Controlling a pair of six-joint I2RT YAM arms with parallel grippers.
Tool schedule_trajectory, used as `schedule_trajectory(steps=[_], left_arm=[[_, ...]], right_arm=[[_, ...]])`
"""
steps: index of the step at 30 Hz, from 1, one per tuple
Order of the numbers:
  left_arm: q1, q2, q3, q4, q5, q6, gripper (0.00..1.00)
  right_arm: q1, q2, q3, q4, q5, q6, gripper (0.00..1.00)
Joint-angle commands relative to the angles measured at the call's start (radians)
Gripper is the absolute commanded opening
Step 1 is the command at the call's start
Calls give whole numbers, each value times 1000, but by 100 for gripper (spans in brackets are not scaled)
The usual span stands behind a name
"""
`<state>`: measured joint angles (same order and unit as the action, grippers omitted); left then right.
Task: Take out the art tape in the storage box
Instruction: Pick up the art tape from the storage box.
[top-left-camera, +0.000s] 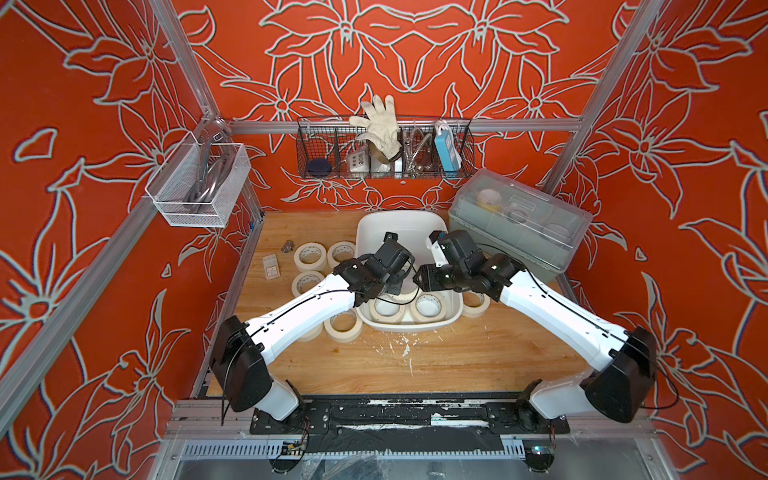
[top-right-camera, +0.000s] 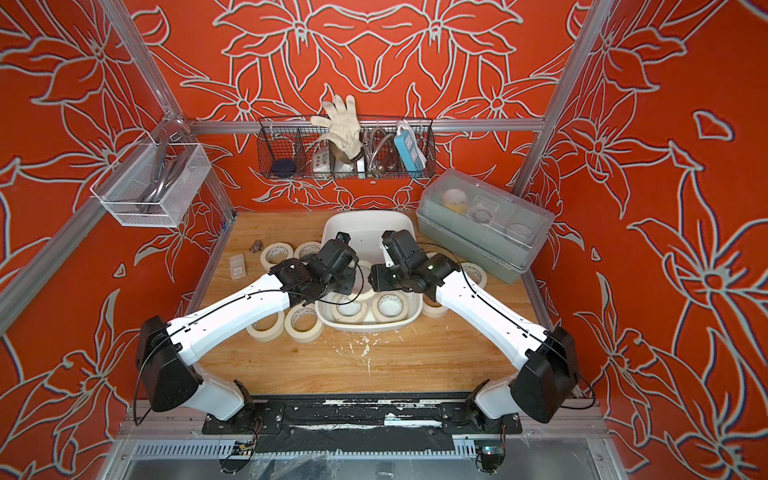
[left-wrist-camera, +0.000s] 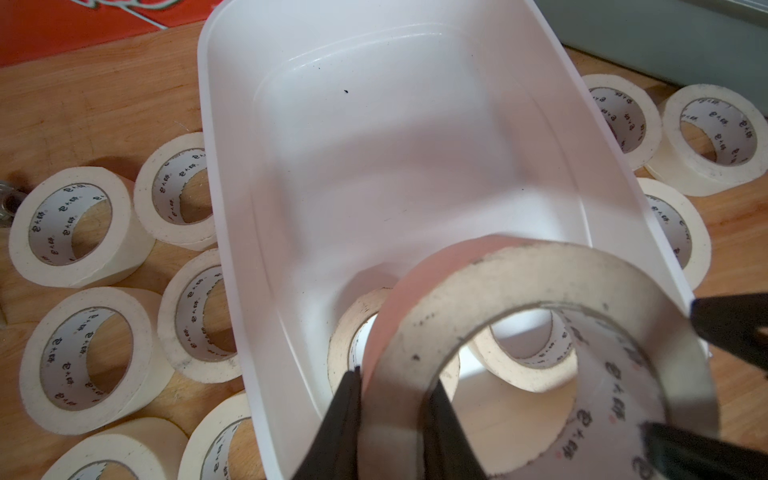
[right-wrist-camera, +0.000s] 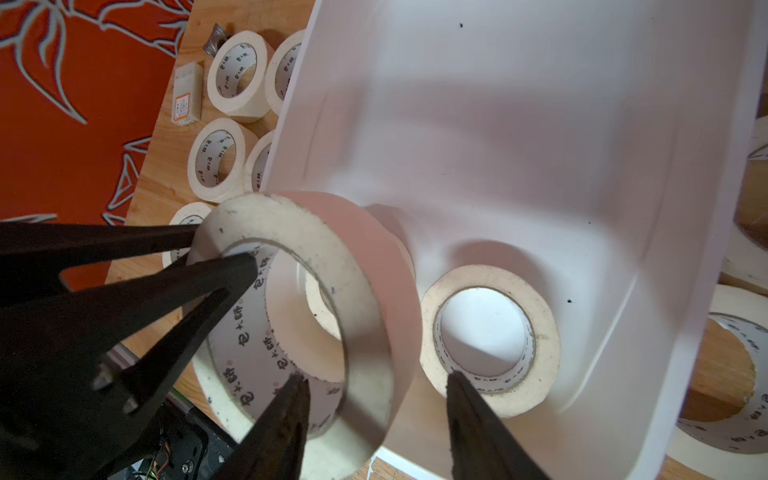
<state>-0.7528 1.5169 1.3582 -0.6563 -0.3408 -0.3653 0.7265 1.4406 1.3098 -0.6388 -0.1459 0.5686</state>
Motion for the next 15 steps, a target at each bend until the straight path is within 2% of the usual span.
schedule_trajectory(steps=[1, 6, 10, 15], left_arm=[[-3, -44, -4, 13, -16, -18, 1], [-4, -53, -4, 14, -7, -25, 1], [-4, -58, -8, 14, -8, -26, 2], [-3, -59, -10, 8, -5, -29, 5]], right_arm=[[16, 22, 34, 14, 50, 11, 57], [19, 52, 41, 11, 89, 7, 55], [19, 86, 64, -12, 108, 0, 48], [19, 93, 68, -22, 135, -4, 20]])
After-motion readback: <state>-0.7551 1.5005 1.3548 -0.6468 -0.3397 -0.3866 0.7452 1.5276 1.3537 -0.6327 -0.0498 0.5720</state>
